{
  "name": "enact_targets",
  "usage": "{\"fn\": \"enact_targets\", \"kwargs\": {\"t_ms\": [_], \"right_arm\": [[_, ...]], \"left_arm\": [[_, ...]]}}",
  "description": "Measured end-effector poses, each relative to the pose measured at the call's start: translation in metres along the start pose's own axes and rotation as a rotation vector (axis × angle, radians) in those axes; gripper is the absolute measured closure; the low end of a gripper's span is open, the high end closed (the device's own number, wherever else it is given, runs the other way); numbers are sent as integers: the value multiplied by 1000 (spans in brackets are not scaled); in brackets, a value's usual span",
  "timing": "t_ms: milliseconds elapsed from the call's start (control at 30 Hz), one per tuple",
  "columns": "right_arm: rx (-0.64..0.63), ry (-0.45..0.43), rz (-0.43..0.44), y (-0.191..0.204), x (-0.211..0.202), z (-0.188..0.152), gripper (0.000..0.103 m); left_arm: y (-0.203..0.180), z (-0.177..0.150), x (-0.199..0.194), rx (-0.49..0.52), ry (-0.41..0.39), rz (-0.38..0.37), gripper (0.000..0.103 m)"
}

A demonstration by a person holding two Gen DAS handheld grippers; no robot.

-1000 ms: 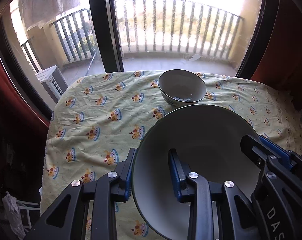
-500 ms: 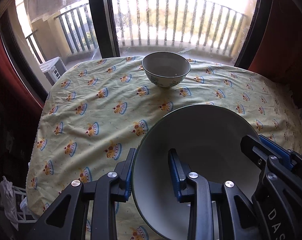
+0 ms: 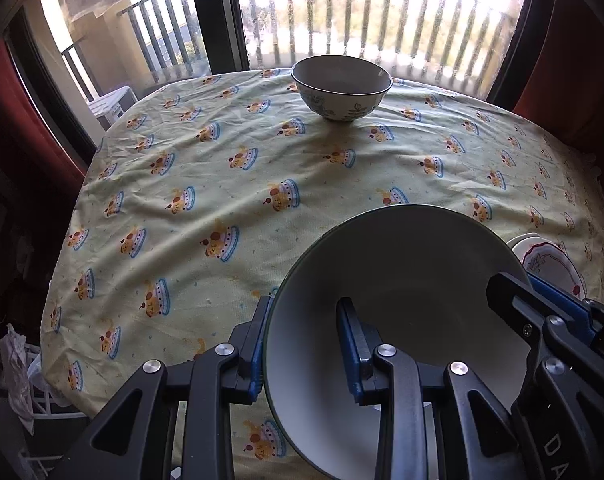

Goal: Organize plates and bowls
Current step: 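Lower the second bowl into the first bowl and open both grippers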

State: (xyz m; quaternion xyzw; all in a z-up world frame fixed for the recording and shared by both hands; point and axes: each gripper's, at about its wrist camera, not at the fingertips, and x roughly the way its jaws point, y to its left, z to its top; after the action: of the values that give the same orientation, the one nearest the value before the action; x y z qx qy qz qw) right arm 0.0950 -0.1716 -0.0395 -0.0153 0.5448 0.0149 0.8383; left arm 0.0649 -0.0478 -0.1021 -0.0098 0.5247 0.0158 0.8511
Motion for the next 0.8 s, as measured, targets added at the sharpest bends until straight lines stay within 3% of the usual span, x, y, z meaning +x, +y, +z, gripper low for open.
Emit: {"fn": "enact_targets", "kwargs": {"t_ms": [500,700,800], "right_arm": [[-20,58,19,1,31,-4,84],[-11,55,26,-6,36,-6,84],[-1,47,38,-8,37,-5,83]], "left_arm": [[-1,-6,27,-18,61,24,73],[-7,-3,28,-2,40,46,73],[-7,-2,29,-2,47,29,66]]}}
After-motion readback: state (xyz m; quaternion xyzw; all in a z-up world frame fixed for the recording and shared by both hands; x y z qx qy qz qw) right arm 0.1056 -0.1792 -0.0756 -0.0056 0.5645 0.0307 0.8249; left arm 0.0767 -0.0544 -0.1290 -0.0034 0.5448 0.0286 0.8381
